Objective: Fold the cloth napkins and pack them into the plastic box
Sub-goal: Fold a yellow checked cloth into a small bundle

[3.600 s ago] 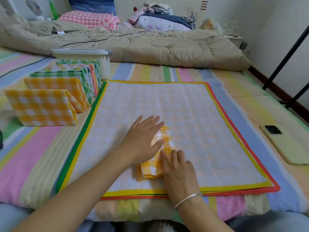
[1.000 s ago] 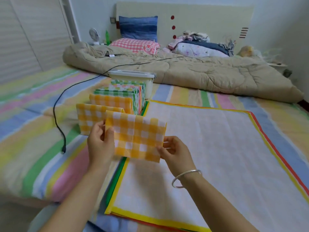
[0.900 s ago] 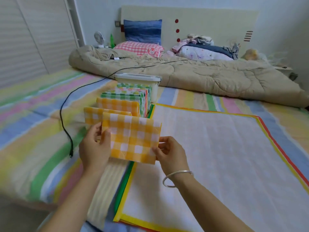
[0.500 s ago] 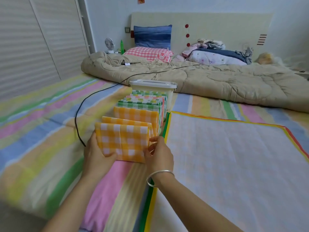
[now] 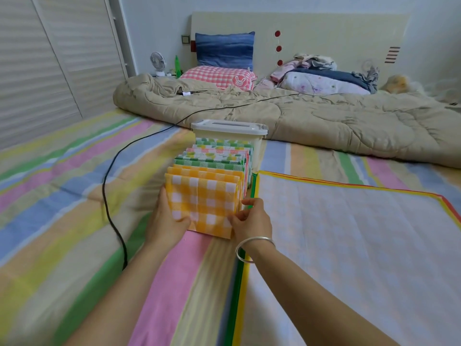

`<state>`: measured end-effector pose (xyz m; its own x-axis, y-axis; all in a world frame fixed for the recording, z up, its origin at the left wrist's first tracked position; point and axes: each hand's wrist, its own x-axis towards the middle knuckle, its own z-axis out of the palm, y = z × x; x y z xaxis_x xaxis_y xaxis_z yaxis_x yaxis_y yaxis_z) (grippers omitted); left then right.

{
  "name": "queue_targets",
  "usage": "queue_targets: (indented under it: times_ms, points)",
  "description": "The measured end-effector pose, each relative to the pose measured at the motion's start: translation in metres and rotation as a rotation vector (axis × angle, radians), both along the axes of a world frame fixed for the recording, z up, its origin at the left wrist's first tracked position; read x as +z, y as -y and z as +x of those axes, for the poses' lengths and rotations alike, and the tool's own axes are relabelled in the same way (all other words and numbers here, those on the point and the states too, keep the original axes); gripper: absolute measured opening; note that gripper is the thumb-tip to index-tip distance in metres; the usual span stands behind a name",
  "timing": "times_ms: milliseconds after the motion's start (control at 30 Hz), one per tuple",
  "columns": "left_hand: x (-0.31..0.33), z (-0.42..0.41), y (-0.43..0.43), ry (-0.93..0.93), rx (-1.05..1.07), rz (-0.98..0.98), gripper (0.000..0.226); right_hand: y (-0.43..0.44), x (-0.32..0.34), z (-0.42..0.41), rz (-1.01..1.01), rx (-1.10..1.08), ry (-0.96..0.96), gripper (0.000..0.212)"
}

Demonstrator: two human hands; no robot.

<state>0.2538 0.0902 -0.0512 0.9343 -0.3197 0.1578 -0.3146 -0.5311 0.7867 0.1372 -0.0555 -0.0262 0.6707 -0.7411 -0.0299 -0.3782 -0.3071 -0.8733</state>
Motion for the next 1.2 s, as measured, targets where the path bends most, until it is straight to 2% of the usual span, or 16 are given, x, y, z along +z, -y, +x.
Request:
queue_targets:
  times_ms: [167, 300, 633, 733, 800, 867, 967, 1033, 1100, 1133, 1200]
  points:
    - [-0.005, 0.001, -0.013, 0.021, 0.016, 0.023, 0.107, -0.006, -0.002, -0.008, 0.037, 0.055, 0.035, 0.042]
    - [-0.008, -0.011, -0.028, 0.049, 0.082, 0.088, 0.114, -0.02, -0.002, -0.026, 0.094, 0.144, 0.065, 0.051]
    - [-0.013, -0.074, -0.033, 0.117, 0.214, 0.004, 0.124, -0.033, 0.001, -0.053, 0.063, 0.24, 0.015, 0.072]
    - [-0.01, -0.098, -0.027, 0.172, 0.253, -0.012, 0.121, -0.028, 0.004, -0.072, 0.027, 0.263, 0.012, 0.066]
    - [-0.003, -0.123, -0.018, 0.326, 0.24, -0.05, 0.115, -0.019, 0.008, -0.093, -0.029, 0.297, 0.001, 0.053]
    - [0.004, -0.154, -0.001, 0.485, 0.164, -0.102, 0.105, -0.006, 0.01, -0.12, -0.117, 0.332, -0.008, 0.035]
    - [0.01, -0.206, 0.03, 0.569, -0.057, -0.164, 0.078, 0.02, 0.006, -0.166, -0.246, 0.355, -0.07, 0.016]
    - [0.008, -0.237, 0.05, 0.457, -0.275, -0.176, 0.053, 0.041, 0.001, -0.202, -0.337, 0.375, -0.216, 0.019]
    - [0.004, -0.264, 0.064, 0.259, -0.534, -0.12, 0.031, 0.061, -0.005, -0.24, -0.422, 0.367, -0.336, 0.022]
    - [0.002, -0.276, 0.069, 0.185, -0.669, -0.068, 0.025, 0.069, -0.007, -0.259, -0.45, 0.361, -0.382, 0.021]
    - [-0.003, -0.297, 0.078, 0.182, -0.88, 0.101, 0.036, 0.079, -0.013, -0.295, -0.479, 0.365, -0.432, 0.013]
